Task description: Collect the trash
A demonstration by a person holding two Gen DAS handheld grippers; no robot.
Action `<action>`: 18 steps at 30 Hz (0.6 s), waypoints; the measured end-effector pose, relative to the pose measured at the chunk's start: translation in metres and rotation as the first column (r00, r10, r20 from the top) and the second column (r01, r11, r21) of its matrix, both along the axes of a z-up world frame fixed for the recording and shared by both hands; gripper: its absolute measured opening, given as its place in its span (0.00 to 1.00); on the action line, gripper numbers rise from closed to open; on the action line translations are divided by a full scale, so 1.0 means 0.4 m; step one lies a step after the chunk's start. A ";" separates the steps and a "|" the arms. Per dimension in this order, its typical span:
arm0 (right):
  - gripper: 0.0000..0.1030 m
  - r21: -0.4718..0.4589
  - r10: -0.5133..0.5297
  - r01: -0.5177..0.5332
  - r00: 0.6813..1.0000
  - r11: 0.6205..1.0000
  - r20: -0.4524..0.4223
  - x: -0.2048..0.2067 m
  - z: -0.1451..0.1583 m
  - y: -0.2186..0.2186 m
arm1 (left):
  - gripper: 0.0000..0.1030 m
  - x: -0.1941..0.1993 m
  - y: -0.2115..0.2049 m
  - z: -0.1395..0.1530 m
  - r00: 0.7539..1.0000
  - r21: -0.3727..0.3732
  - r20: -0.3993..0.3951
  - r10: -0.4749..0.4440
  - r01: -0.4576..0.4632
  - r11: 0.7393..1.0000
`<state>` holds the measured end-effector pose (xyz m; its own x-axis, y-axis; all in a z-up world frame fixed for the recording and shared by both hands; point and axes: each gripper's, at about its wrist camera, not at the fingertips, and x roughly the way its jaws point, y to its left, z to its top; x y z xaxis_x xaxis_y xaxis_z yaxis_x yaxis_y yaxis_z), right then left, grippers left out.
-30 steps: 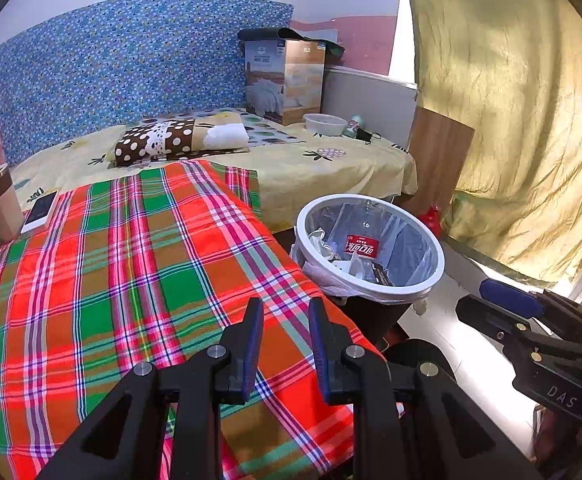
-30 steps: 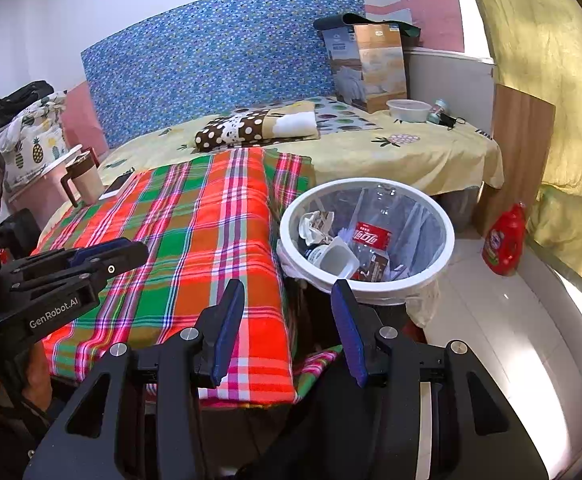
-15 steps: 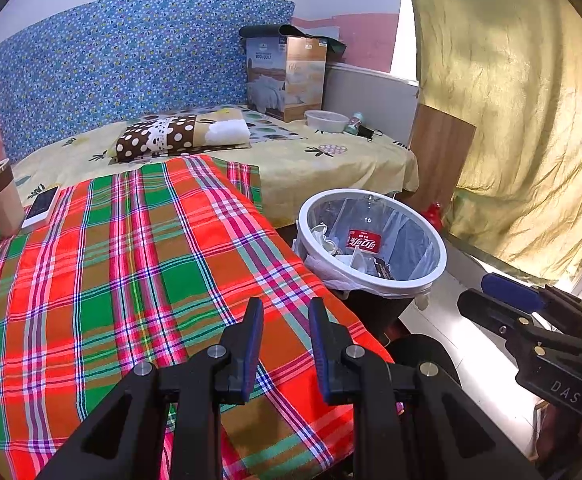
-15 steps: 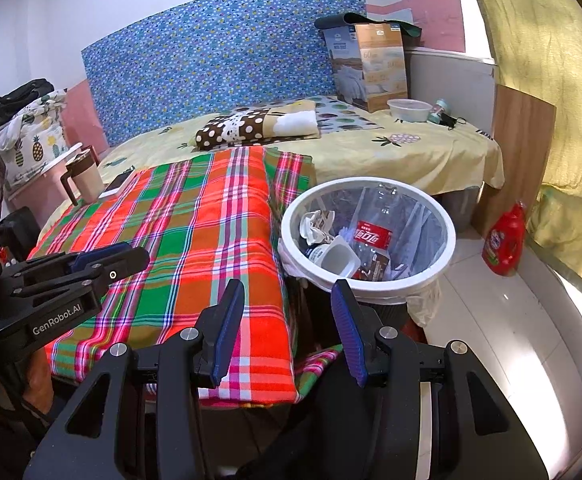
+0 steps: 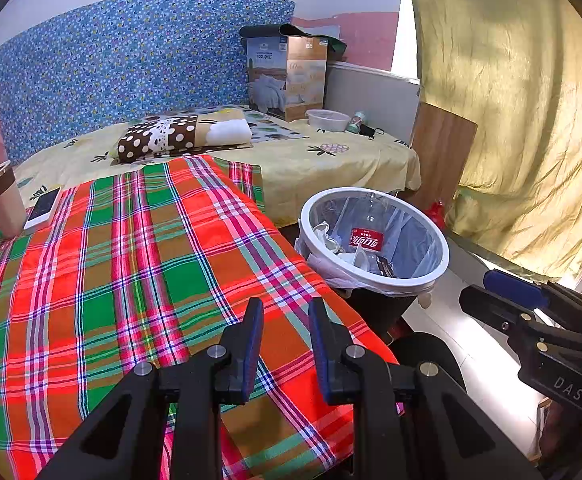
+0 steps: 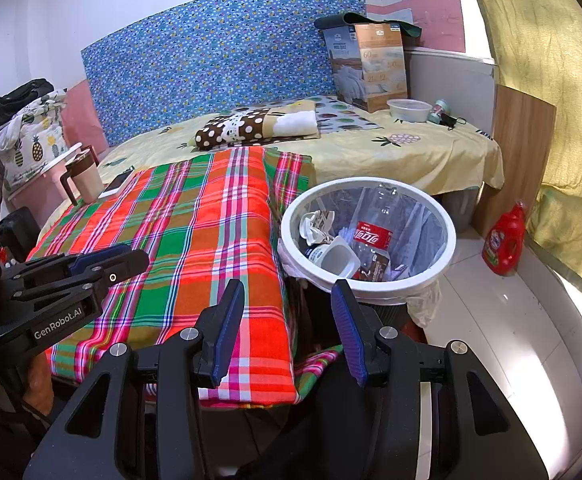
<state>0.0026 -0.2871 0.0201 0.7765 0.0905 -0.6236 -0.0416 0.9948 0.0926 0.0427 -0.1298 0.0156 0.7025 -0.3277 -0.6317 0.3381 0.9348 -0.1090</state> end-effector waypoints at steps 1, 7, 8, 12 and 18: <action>0.46 0.000 0.000 0.000 1.000 1.000 -0.001 0.000 0.000 0.000 | 0.22 -0.001 0.000 0.000 1.000 0.001 0.001 0.000 0.000 1.000; 0.46 0.000 0.000 0.000 1.000 1.000 -0.003 0.000 -0.001 0.001 | 0.22 -0.002 -0.003 -0.003 1.000 0.005 0.001 -0.002 0.002 1.000; 0.46 0.000 0.001 -0.001 1.000 1.000 -0.003 0.000 -0.002 0.002 | 0.22 -0.003 -0.003 -0.003 1.000 0.005 0.001 -0.001 0.001 1.000; 0.46 0.001 0.001 -0.001 1.000 1.000 -0.004 -0.001 -0.004 0.005 | 0.22 -0.006 -0.003 -0.008 1.000 0.007 -0.002 0.002 -0.002 1.000; 0.46 0.002 0.001 -0.001 1.000 1.000 -0.008 -0.001 -0.006 0.006 | 0.22 -0.004 0.000 -0.011 1.000 0.017 0.000 0.007 -0.007 1.000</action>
<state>0.0021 -0.2845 0.0176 0.7717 0.0926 -0.6293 -0.0424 0.9946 0.0944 0.0410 -0.1299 0.0113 0.7050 -0.3118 -0.6370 0.3315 0.9389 -0.0926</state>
